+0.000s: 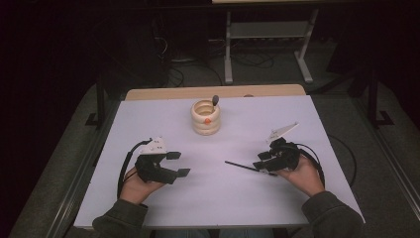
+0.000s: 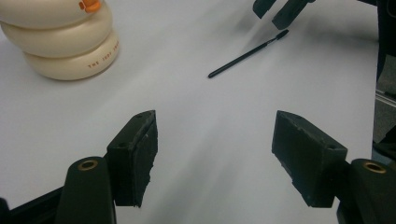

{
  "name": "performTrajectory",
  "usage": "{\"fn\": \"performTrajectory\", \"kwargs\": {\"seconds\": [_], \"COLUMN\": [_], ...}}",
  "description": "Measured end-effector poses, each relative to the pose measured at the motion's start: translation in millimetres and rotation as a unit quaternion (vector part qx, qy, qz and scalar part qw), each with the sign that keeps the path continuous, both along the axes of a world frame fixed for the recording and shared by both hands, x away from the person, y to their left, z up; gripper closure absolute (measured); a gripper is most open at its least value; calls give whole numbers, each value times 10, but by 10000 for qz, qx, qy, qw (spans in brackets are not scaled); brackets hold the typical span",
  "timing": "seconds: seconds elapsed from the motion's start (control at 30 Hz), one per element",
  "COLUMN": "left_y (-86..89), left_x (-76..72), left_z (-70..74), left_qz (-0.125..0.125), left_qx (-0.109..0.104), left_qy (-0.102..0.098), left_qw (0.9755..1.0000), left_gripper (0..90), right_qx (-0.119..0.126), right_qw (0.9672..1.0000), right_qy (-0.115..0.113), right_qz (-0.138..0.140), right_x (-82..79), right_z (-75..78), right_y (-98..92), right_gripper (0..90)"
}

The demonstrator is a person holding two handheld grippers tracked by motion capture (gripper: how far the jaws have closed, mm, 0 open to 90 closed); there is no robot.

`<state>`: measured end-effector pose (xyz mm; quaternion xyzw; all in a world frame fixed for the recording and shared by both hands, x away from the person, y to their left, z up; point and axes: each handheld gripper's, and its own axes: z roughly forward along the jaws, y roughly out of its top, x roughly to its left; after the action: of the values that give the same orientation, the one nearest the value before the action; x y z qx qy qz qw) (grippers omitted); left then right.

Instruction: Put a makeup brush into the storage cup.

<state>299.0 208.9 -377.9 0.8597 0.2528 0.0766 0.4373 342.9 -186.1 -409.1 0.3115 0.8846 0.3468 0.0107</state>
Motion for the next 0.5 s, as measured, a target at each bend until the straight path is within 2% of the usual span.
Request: {"fn": "performTrajectory", "kwargs": {"seconds": [0.07,0.17,0.33,0.5], "left_y": [-4,-7,-28,-16], "left_x": [0,4,0,3], "left_z": [-1,-3,-7,-5], "left_qz": [-22,-35,-47,-48], "left_qx": [15,29,27,24], "left_qy": [-1,8,6,-2], "left_qw": [10000,10000,10000,10000], "left_gripper": [306,306,306,306], "right_qx": [-93,-23,-116,-369], "right_qw": [10000,10000,9999,9992], "right_qy": [4,-31,-50,-2], "right_qz": [1,37,72,156], "right_x": [-13,-54,-75,-38], "right_z": [-11,-6,-63,-152], "right_y": [10,-16,-34,25], "right_gripper": [533,549,571,622]}}
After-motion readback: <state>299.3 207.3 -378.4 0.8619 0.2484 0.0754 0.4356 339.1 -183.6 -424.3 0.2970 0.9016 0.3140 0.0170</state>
